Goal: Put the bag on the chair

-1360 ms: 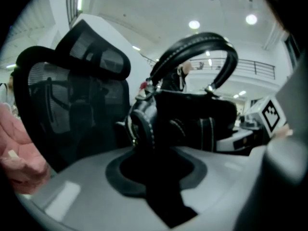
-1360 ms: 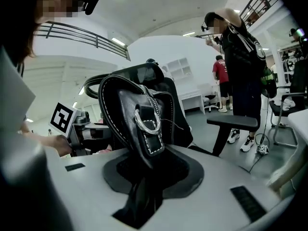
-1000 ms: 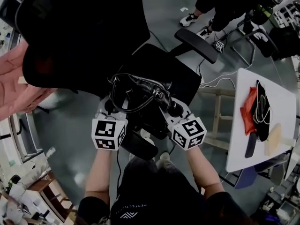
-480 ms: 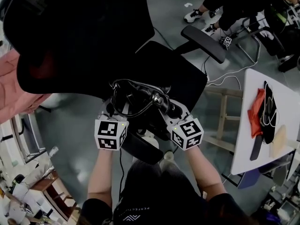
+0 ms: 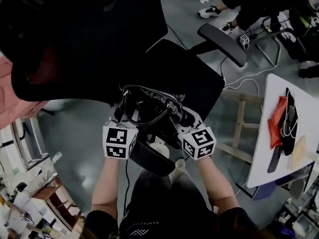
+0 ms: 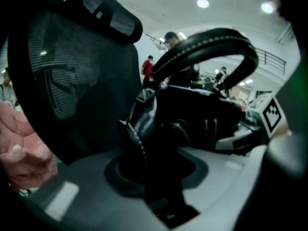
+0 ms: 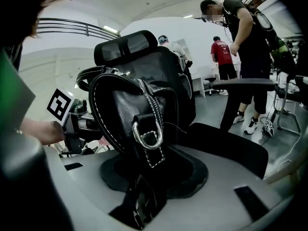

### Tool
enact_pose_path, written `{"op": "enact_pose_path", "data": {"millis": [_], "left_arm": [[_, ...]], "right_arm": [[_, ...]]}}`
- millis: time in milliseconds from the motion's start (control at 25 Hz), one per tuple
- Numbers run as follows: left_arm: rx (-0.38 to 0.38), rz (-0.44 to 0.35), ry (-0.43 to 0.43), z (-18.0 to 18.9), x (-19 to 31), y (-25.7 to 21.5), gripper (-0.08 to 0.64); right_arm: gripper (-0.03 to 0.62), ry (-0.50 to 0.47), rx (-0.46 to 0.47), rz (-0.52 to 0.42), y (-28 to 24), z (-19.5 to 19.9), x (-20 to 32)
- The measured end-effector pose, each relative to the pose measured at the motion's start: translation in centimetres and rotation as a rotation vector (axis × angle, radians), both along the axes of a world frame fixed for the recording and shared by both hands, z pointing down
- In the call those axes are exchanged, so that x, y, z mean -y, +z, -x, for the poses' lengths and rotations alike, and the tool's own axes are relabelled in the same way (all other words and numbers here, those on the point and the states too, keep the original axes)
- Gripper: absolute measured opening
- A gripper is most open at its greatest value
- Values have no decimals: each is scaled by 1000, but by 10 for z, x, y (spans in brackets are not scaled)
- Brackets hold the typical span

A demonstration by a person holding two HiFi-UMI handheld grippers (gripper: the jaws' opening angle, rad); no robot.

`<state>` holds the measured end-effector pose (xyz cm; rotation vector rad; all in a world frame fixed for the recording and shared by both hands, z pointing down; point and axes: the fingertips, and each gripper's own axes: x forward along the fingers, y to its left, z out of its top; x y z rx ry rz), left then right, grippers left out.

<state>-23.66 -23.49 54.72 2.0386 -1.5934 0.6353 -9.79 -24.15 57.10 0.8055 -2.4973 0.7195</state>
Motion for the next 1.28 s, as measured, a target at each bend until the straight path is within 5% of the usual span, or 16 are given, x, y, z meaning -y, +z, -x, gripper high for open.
{"op": "enact_pose_path", "data": {"millis": [840, 1280], "left_arm": [[4, 79, 151, -37, 15, 14, 160], [20, 86, 143, -37, 18, 15, 169]], "right_arm": [[160, 129, -21, 86, 42, -39, 5], [197, 148, -37, 102, 47, -41, 8]]}}
